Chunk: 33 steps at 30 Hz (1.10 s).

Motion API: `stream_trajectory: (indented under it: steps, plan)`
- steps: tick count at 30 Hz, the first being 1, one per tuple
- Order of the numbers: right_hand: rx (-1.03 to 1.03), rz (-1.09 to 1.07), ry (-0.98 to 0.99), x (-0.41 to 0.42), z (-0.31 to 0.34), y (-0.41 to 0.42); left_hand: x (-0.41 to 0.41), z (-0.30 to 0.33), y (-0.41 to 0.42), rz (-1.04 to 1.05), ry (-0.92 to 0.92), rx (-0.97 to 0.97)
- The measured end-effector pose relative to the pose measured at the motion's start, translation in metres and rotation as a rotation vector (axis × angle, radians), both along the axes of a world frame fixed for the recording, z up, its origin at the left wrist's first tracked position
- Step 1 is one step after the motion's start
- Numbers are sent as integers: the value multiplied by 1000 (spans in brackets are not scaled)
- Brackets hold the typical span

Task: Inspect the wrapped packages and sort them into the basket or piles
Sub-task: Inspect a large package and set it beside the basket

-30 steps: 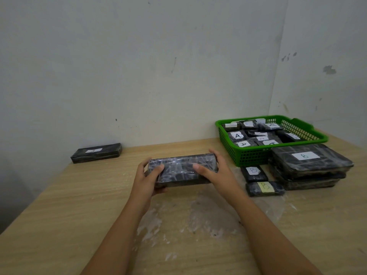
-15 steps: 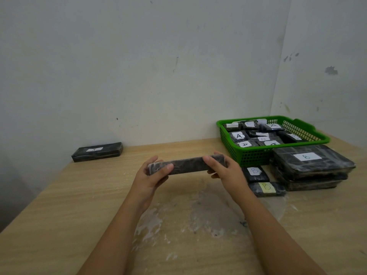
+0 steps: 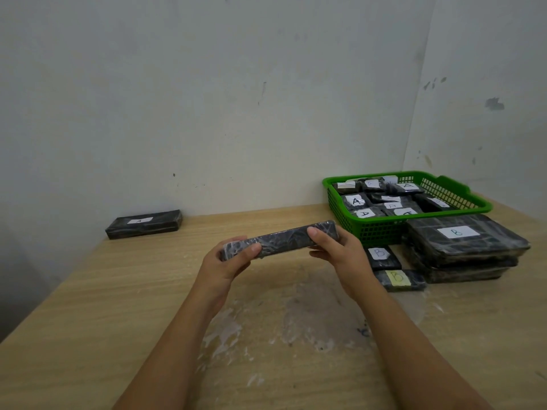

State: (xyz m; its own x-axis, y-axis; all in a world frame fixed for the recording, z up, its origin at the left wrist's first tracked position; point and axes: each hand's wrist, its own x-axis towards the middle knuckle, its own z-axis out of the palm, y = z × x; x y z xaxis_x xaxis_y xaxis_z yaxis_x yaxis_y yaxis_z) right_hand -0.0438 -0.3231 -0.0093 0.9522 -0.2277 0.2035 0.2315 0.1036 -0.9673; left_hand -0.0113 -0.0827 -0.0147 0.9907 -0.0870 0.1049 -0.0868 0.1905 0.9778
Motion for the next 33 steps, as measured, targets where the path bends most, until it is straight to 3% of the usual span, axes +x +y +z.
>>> stream_trajectory:
  steps: [4, 12, 33]
  plan:
    - [9, -50, 10, 1, -2, -2, -8, 0, -8, -47, 6, 79]
    - [-47, -70, 119, 7, -11, 8, -12, -8, -23, 100, -15, 143]
    - [-227, -233, 92, -4, -5, 27, -21, -10, -35, 266, -7, 231]
